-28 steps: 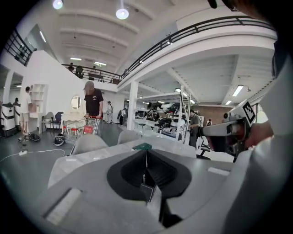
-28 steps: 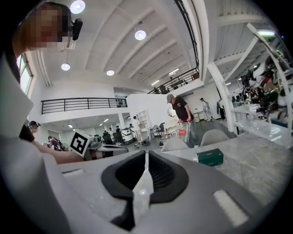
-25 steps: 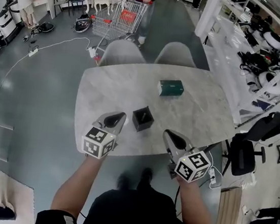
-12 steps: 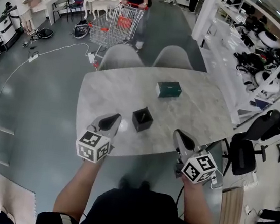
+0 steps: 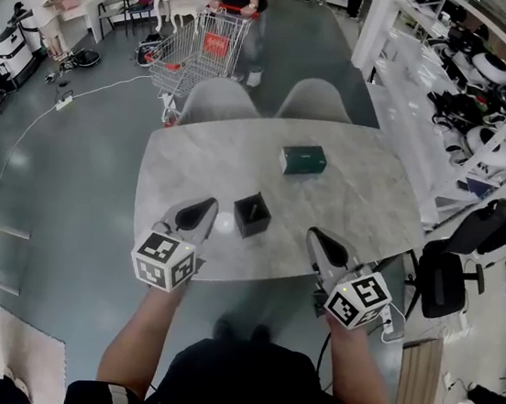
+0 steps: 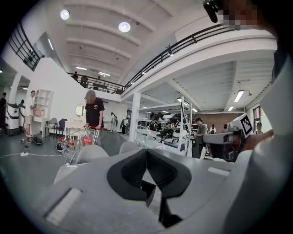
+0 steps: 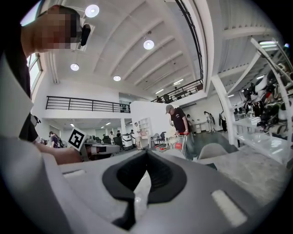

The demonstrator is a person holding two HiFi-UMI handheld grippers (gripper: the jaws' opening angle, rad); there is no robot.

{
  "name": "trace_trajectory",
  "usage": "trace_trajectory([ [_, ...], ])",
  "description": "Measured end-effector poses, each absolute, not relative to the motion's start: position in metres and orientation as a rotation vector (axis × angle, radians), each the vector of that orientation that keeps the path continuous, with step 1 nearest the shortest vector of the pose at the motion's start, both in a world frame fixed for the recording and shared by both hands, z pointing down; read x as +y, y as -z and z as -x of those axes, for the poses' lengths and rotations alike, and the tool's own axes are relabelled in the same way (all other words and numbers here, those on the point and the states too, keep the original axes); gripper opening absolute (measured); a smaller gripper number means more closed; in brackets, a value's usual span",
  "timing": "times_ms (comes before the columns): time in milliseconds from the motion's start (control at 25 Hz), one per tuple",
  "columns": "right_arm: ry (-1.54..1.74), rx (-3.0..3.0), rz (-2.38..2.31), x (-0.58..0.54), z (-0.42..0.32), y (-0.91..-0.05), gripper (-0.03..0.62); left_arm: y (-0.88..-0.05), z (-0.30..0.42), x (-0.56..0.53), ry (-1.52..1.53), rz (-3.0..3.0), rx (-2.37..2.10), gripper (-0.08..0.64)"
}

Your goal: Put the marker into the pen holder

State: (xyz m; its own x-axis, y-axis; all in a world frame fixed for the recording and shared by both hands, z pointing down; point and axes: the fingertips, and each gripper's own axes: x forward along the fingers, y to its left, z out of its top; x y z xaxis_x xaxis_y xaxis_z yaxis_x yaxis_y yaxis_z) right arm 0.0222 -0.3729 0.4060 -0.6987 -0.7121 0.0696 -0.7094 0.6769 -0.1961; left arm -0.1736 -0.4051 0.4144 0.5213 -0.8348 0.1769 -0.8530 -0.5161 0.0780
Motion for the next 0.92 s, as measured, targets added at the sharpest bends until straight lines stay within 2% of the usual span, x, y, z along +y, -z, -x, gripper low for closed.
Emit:
trace_trajectory([
  [920, 0.359, 2.883, 1.156, -0.381, -0.023, -0.413, 0.002, -0.427, 0.162, -0.403, -0.173, -2.56, -1.486, 0.012],
])
